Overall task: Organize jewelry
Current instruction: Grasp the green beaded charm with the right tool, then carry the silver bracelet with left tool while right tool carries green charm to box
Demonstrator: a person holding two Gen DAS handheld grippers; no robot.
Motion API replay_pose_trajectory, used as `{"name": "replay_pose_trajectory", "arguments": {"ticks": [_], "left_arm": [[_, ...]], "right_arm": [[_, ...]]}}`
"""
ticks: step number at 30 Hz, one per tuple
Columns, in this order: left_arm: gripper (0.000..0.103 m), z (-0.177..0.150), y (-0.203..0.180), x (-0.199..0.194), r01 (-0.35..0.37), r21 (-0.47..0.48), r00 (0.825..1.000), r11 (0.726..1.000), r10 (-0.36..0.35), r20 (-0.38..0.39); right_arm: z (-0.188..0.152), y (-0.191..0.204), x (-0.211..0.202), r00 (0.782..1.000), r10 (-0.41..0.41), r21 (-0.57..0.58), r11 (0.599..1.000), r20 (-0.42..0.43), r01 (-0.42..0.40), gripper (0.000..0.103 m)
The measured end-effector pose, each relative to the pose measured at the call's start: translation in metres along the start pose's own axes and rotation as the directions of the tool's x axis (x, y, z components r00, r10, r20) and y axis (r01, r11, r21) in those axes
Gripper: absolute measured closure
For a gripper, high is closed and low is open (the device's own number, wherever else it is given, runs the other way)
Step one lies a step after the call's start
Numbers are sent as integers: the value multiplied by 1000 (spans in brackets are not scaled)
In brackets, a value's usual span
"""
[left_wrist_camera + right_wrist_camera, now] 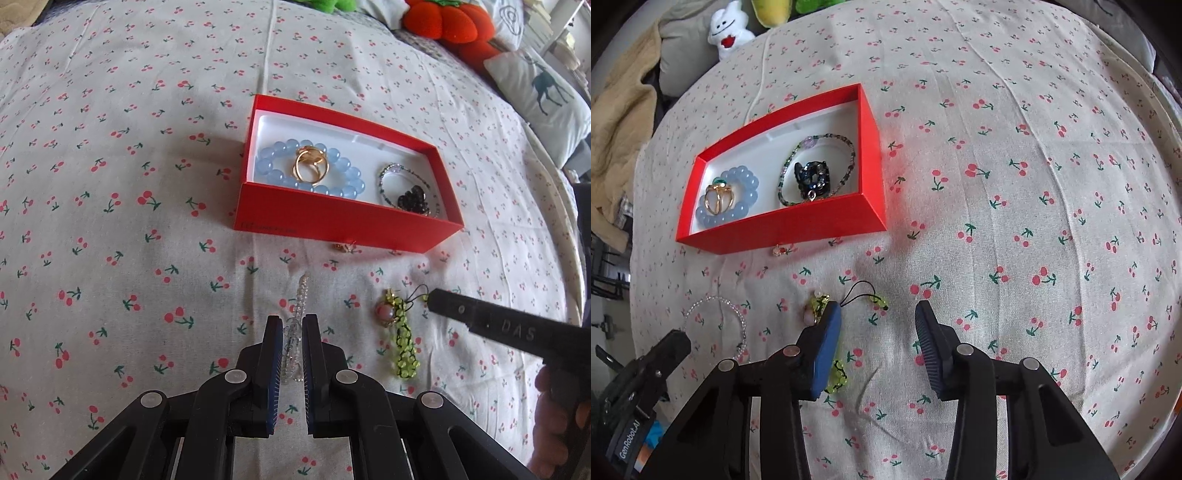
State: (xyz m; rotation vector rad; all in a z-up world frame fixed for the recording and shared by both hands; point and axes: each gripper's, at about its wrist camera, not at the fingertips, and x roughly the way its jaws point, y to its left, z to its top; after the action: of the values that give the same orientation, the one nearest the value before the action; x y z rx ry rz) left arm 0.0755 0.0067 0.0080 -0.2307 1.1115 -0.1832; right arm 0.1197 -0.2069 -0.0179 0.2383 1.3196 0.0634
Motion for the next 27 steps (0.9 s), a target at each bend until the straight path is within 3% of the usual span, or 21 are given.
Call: {"name": "replay_pose_trajectory", "arguments": {"ticks": [10,14,15,18,27], "left_arm": [[98,-1,5,7,-17,-11,1000,1000,16,-19],[98,-1,7,12,-25,-9,999,1000,24,-32],[98,-1,7,13,-26,-8,999,1000,26,-35],[98,-1,7,14,-28,-9,999,1000,28,-37],[98,0,5,8,-20,-11,1000,1000,19,-22]], "right_arm": [[10,7,21,999,44,51,998,-28,-43,61],[9,17,26,1000,-12,3,1000,-16,12,77],[9,19,27,1000,-26,-18,1000,-12,26,86],[7,20,27,1000,-24,-46,999,-8,24,97],[0,21,-3,997,51,-111,993,52,-45,97]]}}
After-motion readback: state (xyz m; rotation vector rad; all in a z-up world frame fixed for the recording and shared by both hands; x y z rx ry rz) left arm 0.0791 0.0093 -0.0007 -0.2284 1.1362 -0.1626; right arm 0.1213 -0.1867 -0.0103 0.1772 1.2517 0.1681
